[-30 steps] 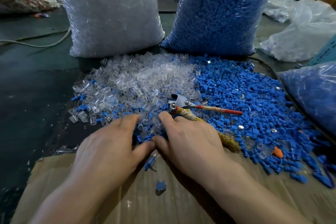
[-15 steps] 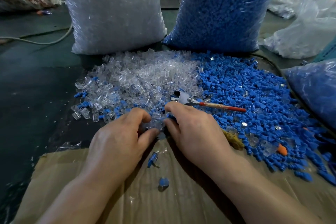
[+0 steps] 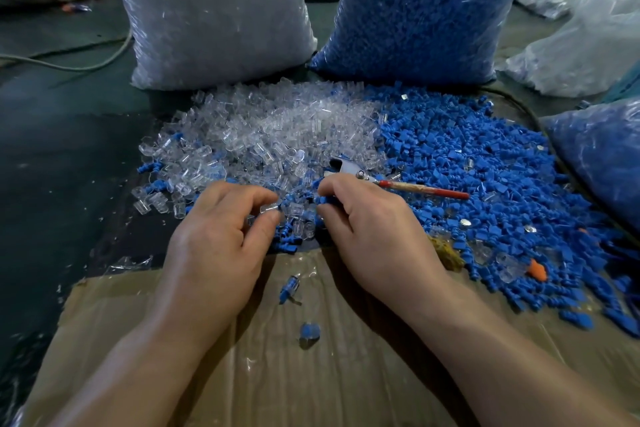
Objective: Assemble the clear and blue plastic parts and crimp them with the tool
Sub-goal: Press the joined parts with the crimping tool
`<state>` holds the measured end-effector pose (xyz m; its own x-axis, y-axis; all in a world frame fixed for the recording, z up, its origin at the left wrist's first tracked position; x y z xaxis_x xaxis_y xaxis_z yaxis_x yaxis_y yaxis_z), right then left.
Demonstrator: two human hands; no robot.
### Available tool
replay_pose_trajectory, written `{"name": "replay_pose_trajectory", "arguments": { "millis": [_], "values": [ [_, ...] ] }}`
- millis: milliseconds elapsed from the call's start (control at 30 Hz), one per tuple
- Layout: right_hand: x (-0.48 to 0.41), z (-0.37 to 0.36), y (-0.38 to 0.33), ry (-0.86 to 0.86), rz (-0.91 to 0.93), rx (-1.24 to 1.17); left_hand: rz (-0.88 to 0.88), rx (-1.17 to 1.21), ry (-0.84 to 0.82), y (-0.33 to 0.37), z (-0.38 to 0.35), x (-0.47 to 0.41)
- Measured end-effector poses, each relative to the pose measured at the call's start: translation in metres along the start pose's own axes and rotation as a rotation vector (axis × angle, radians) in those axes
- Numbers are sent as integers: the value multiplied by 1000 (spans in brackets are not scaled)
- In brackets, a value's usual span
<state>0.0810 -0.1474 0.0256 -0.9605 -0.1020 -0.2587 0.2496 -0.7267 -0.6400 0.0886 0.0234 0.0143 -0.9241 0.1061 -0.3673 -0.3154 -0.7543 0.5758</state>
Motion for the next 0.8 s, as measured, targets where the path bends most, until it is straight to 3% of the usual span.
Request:
{"name": "replay_pose_trajectory", "arguments": {
  "millis": [233,433,633,800],
  "values": [
    [1,4,-2,25,-24,-17,64,99,106,-8,6,1],
    [8,9,-12,34,46,-19,150,205,85,-17,2,0],
    [28,-18,-52,-344,400,71,291,376,58,-23,-3,2],
    [35,-13,-55,-415,469,69,295,432,12,-16,-3,3]
  ]
}}
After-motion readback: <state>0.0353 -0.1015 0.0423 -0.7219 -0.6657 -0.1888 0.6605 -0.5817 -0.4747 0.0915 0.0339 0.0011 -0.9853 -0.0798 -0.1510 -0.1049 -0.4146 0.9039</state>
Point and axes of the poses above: each hand's wrist, its own x-axis away from the middle knuckle, its own z-axis out of the back of the hand, y = z × x, the point moved 6 cm from there along -x, towards the middle knuckle, and after that the axes turned 4 degrees about -x, right-handed, at the moved point
